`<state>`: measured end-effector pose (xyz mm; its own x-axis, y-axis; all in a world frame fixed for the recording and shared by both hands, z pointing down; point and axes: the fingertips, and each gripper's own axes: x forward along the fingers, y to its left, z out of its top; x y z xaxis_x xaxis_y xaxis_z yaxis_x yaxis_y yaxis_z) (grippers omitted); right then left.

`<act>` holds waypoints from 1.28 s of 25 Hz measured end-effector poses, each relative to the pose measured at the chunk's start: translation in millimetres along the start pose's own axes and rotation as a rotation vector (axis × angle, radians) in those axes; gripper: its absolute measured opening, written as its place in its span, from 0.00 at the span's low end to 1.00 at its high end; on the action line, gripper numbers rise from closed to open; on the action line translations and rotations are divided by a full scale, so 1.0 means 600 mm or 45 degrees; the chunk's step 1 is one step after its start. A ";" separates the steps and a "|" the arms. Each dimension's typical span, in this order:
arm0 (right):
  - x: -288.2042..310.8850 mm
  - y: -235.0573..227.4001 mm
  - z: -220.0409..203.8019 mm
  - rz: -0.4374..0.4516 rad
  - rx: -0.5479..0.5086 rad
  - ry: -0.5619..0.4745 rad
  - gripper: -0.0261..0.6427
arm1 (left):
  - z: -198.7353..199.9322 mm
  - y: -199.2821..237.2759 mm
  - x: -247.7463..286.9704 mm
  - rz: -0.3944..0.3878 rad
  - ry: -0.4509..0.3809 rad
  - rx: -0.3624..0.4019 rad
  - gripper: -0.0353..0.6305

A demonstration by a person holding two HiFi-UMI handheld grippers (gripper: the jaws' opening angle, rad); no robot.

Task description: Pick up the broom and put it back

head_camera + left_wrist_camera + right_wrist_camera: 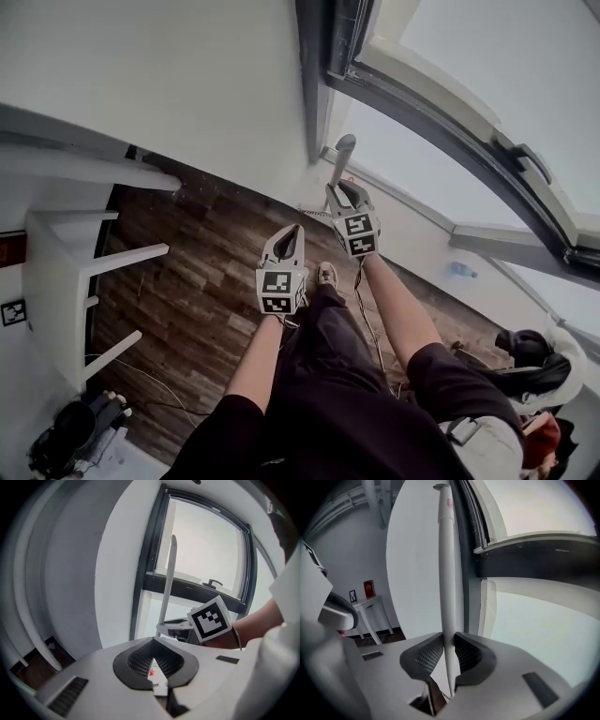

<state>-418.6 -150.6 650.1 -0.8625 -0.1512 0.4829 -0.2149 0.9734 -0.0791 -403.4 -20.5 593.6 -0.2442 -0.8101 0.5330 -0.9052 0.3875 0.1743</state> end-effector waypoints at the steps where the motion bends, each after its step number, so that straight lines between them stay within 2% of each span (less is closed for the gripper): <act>1: 0.013 -0.004 -0.001 0.008 -0.001 0.004 0.17 | -0.004 0.002 0.009 0.001 0.016 -0.008 0.05; 12: 0.114 -0.037 -0.004 0.068 -0.009 0.045 0.17 | -0.024 -0.013 0.047 0.019 0.099 -0.009 0.05; 18: 0.171 -0.076 0.023 0.053 0.029 0.054 0.17 | -0.017 -0.004 0.044 0.058 0.101 -0.035 0.05; 22: 0.205 -0.112 0.036 0.017 0.065 0.106 0.17 | -0.015 -0.001 0.041 0.062 0.111 -0.028 0.05; 25: 0.215 -0.115 0.048 0.024 0.047 0.143 0.18 | -0.011 0.002 0.032 0.066 0.122 -0.031 0.05; 28: 0.213 -0.119 0.062 -0.010 0.052 0.116 0.24 | -0.007 0.003 0.028 0.069 0.115 -0.024 0.05; 32: 0.192 -0.115 0.054 -0.035 0.052 0.113 0.25 | -0.013 0.002 0.020 0.072 0.110 -0.019 0.05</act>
<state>-518.4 -240.7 682.9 -0.8124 -0.1604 0.5606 -0.2584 0.9609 -0.0994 -404.8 -26.4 606.4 -0.2629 -0.7462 0.6117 -0.8855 0.4383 0.1541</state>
